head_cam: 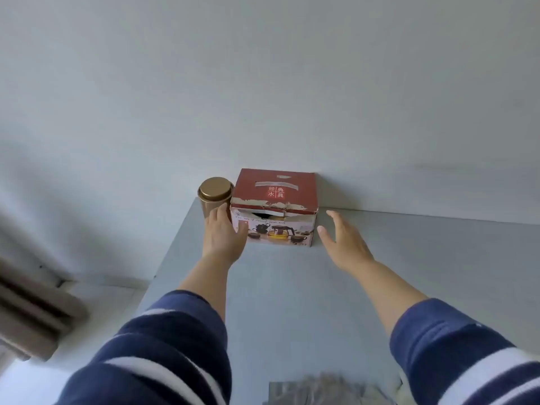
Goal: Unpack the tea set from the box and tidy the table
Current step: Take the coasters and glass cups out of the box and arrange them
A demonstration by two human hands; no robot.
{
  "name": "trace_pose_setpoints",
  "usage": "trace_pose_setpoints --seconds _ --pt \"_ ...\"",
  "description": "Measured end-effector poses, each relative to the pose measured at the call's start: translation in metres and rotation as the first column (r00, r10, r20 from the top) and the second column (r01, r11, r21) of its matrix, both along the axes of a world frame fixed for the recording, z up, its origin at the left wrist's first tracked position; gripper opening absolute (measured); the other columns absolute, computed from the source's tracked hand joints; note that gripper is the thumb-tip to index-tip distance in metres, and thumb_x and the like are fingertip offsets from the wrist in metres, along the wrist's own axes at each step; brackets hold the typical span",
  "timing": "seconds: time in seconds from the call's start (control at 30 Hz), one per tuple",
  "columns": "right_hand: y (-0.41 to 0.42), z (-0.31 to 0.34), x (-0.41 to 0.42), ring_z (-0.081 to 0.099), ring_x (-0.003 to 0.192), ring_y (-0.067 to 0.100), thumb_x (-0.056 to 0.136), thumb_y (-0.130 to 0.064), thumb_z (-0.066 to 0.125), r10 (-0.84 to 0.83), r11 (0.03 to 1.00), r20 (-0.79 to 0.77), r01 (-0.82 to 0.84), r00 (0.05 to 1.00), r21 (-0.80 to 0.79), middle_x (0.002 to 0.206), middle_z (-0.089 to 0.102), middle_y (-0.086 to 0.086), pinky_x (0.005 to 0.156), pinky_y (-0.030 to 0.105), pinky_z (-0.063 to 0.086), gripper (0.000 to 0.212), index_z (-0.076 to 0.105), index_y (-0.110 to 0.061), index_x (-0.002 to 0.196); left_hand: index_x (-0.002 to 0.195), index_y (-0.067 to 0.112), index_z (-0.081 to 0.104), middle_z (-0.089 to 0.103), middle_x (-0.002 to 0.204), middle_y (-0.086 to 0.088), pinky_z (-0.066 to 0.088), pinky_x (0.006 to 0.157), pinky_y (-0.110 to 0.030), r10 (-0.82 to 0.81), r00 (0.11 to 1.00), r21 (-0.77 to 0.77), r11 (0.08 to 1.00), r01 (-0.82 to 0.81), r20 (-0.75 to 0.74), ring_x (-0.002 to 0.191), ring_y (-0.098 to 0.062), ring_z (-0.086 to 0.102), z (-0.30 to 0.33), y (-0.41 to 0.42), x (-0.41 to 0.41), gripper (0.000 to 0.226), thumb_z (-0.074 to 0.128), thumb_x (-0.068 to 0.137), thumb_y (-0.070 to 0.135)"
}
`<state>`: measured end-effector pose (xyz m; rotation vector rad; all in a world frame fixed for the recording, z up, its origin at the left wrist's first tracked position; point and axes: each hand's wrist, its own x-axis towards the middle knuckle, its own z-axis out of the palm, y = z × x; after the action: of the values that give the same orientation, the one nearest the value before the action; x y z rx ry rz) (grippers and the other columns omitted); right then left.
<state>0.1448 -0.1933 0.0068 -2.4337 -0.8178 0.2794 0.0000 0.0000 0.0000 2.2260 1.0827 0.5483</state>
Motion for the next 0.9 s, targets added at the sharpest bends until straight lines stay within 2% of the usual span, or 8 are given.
trace_pose_setpoints --seconds 0.1,0.2,0.27,0.33,0.53,0.77,0.83,0.9 --pt "0.028 -0.003 0.015 0.04 0.136 0.027 0.099 -0.044 0.036 -0.063 0.989 -0.224 0.09 0.972 0.113 0.151 0.039 0.006 0.105 0.036 0.036 0.056 0.026 -0.019 0.149 0.117 0.009 0.054 0.058 0.119 -0.013 0.046 0.084 -0.042 0.127 0.99 -0.152 0.982 -0.116 0.061 0.107 -0.032 0.054 -0.009 0.012 0.019 0.036 0.039 0.091 0.03" --pt "0.056 -0.001 0.023 0.048 0.128 0.027 0.102 -0.039 0.032 -0.085 0.971 -0.374 0.161 0.924 0.177 0.147 0.044 0.005 0.087 0.028 0.037 0.054 0.024 -0.016 0.15 0.12 0.012 0.056 0.062 0.12 -0.012 0.05 0.088 -0.043 0.189 0.977 -0.284 0.946 -0.156 0.094 0.107 -0.03 0.059 -0.017 0.015 0.035 0.042 0.036 0.093 0.037" --pt "0.068 -0.004 0.027 0.04 0.136 0.025 0.103 -0.037 0.03 -0.113 0.949 -0.41 0.22 0.905 0.226 0.153 0.037 0.003 0.099 0.032 0.036 0.054 0.022 -0.017 0.152 0.128 0.014 0.052 0.06 0.127 -0.008 0.049 0.093 -0.041 0.209 0.972 -0.305 0.937 -0.169 0.103 0.114 -0.028 0.058 -0.018 0.014 0.042 0.045 0.041 0.094 0.041" --pt "0.073 -0.011 0.029 0.04 0.136 0.024 0.103 -0.033 0.027 -0.141 0.943 -0.385 0.243 0.912 0.229 0.154 0.035 0.001 0.104 0.034 0.036 0.051 0.021 -0.02 0.152 0.135 0.016 0.045 0.057 0.133 -0.002 0.047 0.094 -0.038 0.19 0.979 -0.26 0.951 -0.165 0.077 0.119 -0.025 0.056 -0.022 0.012 0.045 0.055 0.052 0.09 0.047" --pt "0.064 -0.019 0.023 0.059 0.112 0.031 0.102 -0.03 0.02 -0.278 0.927 -0.292 0.335 0.915 0.168 0.139 0.054 0.005 0.092 0.041 0.05 0.05 0.022 -0.025 0.152 0.136 0.018 0.04 0.057 0.134 0.0 0.047 0.09 -0.034 0.101 0.994 -0.194 0.977 -0.092 0.04 0.118 -0.023 0.058 -0.02 -0.007 0.04 0.066 0.06 0.084 0.052" --pt "0.017 -0.024 0.013 0.059 0.097 0.023 0.101 -0.026 0.024 -0.297 0.896 -0.283 0.369 0.912 0.248 0.133 0.058 -0.001 0.077 0.029 0.043 0.047 0.034 -0.027 0.146 0.106 0.015 0.044 0.059 0.11 -0.001 0.044 0.064 -0.032 0.171 0.985 -0.042 0.984 -0.172 -0.033 0.081 -0.021 0.054 -0.024 -0.049 0.03 0.039 0.052 0.086 0.048" --pt "0.011 -0.021 0.012 0.058 0.109 0.021 0.101 -0.031 0.025 -0.281 0.857 -0.316 0.385 0.906 0.343 0.135 0.057 -0.002 0.088 0.031 0.045 0.044 0.044 -0.027 0.141 0.107 0.015 0.043 0.055 0.109 -0.001 0.045 0.064 -0.034 0.14 0.99 -0.012 0.99 -0.14 -0.006 0.082 -0.023 0.054 -0.02 -0.049 0.028 0.037 0.053 0.086 0.044" --pt "0.013 -0.009 0.016 0.051 0.125 0.02 0.101 -0.043 0.026 -0.277 0.718 -0.489 0.516 0.827 0.467 0.139 0.054 0.0 0.103 0.034 0.039 0.047 0.052 -0.023 0.136 0.114 0.015 0.045 0.052 0.111 0.0 0.049 0.071 -0.038 0.087 0.993 0.053 0.994 -0.091 0.075 0.09 -0.025 0.057 -0.015 -0.043 0.029 0.039 0.053 0.086 0.041"
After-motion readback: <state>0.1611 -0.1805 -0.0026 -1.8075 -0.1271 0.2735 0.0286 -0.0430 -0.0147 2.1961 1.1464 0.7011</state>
